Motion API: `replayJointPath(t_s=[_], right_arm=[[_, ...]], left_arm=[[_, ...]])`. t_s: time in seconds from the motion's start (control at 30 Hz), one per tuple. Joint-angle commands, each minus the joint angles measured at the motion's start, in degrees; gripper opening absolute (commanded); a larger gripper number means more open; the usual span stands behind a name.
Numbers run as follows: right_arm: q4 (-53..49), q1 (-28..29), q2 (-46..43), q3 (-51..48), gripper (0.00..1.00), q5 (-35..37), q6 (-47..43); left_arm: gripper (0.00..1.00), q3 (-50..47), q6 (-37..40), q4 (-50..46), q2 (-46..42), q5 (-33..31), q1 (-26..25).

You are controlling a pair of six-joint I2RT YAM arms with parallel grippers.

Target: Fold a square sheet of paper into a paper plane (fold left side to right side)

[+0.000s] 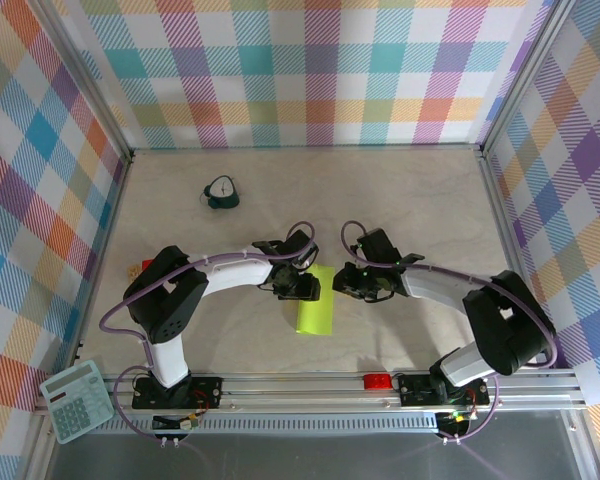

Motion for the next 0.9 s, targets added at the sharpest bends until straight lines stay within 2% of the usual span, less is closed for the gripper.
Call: replayJointPath(t_s=[0.0,0.47,0.87], right_arm=[[-1.66,0.40,-1.65,-1.00,0.17,1.06,-0.73],[-0.54,0.40,-0.84,-0.92,0.16,-0.31,-0.29],[2.84,1.06,4.58,1.50,0.05,-5.17,-0.37]], left_arm=[[0.51,-4.01,-0.64,0.01,6.29,-1.00,-1.66],[0.51,-4.09,-0.57,-0.58,6.45,-0.93,-1.68],[0.51,-3.81,-0.58,-1.11,7.11,-1.01,-1.62]])
